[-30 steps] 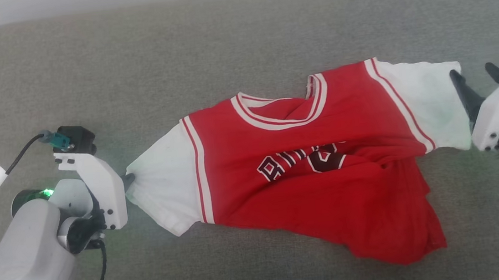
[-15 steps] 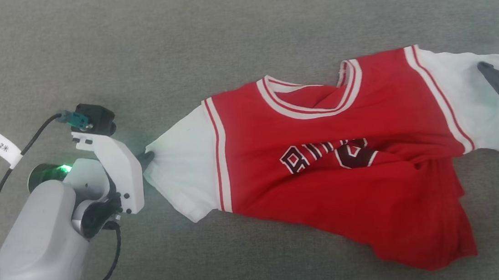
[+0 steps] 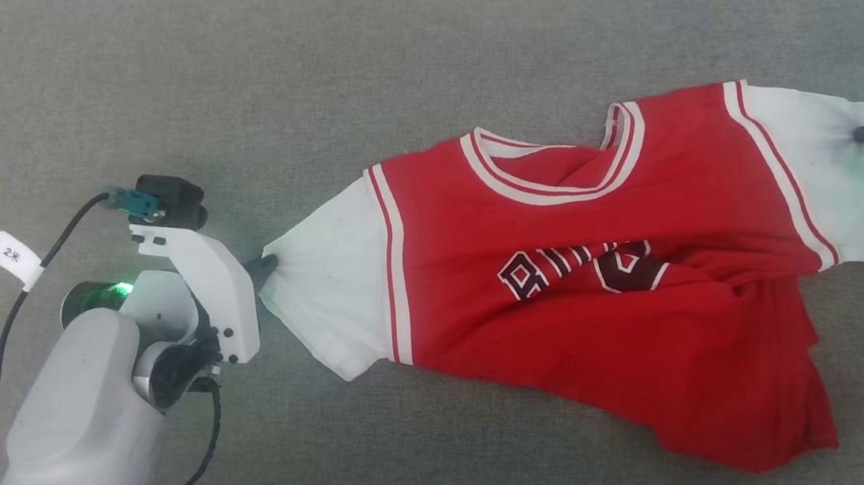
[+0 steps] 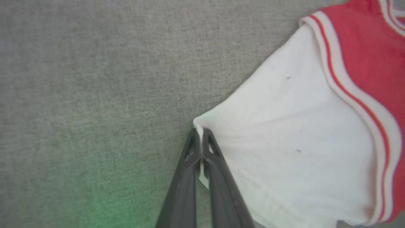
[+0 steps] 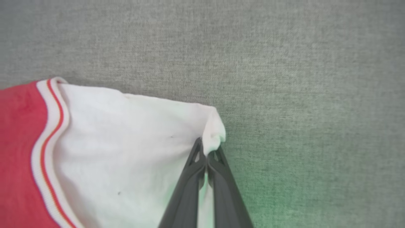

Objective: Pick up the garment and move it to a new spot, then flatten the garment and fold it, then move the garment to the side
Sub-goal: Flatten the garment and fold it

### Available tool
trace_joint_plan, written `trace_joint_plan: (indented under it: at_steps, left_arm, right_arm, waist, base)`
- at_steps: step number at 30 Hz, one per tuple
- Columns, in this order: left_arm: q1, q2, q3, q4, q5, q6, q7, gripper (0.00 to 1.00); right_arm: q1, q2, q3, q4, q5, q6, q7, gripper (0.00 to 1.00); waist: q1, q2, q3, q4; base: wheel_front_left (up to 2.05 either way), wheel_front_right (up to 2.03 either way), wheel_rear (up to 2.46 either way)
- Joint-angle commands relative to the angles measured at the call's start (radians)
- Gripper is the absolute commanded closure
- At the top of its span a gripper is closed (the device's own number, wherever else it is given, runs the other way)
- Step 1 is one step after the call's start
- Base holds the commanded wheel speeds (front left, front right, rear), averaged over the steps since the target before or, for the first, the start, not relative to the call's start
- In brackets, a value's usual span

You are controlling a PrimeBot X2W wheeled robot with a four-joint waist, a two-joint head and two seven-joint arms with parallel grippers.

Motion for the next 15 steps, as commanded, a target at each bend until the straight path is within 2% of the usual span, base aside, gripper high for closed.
trace_joint_plan:
  at_steps: [1,6,15]
  left_arm:
    - [0.010,0.009,0.009,0.036,-0.002,0.037,-0.001,1.00]
    - [-0.028,0.031,0.027,0.017,0.003,0.050,-0.010,1.00]
    - [-0.166,0.106,0.047,-0.034,0.036,0.056,-0.015,1.00]
  right_arm:
    - [0.043,0.017,0.009,0.000,0.009,0.000,-0.013,1.00]
    - [0.044,0.019,0.015,-0.059,0.017,0.000,-0.080,1.00]
    - [0.033,0.008,0.068,-0.200,0.018,-0.001,-0.206,1.00]
  waist:
    - [0.0000,-0.0001,-0.017,-0.005]
    - [0.0000,-0.0001,-0.060,-0.019]
    - [0.0000,-0.0001,-0.183,-0.063]
  base:
    - [0.00,0.00,0.00]
    - [0.00,0.00,0.00]
    - [0.00,0.00,0.00]
